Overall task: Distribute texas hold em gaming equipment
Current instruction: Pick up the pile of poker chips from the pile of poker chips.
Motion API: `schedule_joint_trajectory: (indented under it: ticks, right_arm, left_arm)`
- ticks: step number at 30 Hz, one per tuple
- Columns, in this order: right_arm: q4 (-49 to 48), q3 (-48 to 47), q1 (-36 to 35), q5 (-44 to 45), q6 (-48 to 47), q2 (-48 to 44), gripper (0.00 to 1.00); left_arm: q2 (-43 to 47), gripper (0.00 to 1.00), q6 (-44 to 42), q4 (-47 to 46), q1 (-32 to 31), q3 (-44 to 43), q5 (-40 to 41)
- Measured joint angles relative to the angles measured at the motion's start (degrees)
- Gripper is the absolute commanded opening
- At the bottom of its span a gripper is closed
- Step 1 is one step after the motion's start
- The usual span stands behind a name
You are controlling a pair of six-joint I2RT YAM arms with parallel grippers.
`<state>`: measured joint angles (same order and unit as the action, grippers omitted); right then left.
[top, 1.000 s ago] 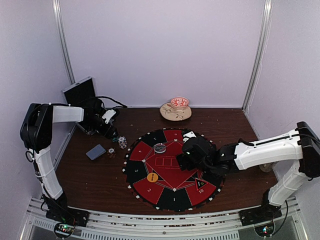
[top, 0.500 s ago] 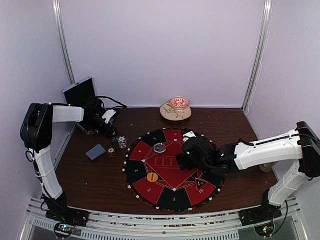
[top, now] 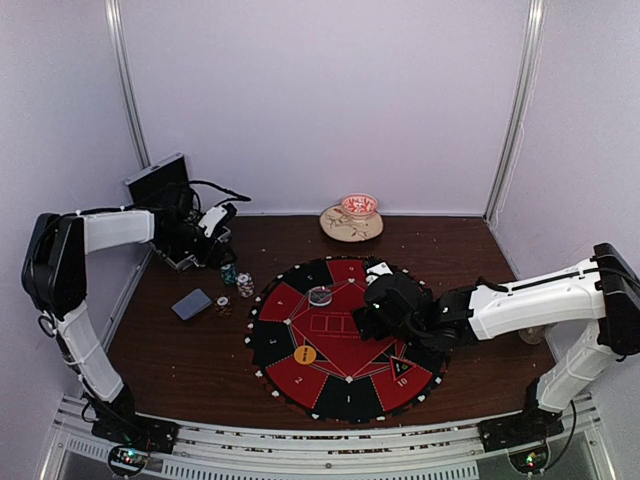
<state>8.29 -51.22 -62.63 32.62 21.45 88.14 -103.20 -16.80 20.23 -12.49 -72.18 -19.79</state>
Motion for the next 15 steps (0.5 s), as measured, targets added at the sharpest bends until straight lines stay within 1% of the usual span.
schedule_joint_trajectory:
  ticks: [5,11,15]
  right_arm:
    - [0.0,0.0,0.0,0.0,0.0,0.0,0.97]
    - [0.0,0.0,0.0,0.0,0.0,0.0,0.96]
    - [0.0,0.0,0.0,0.0,0.0,0.0,0.96]
  left_arm:
    - [5.2,0.77,-2.8,0.4,-0.9,1.7,-3.4]
    - [5.4,0.77,-7.0,3.8,-3.3,2.9,-5.9]
    - [5.2,0.78,-9.0,5.4,-4.8,3.2,-5.9]
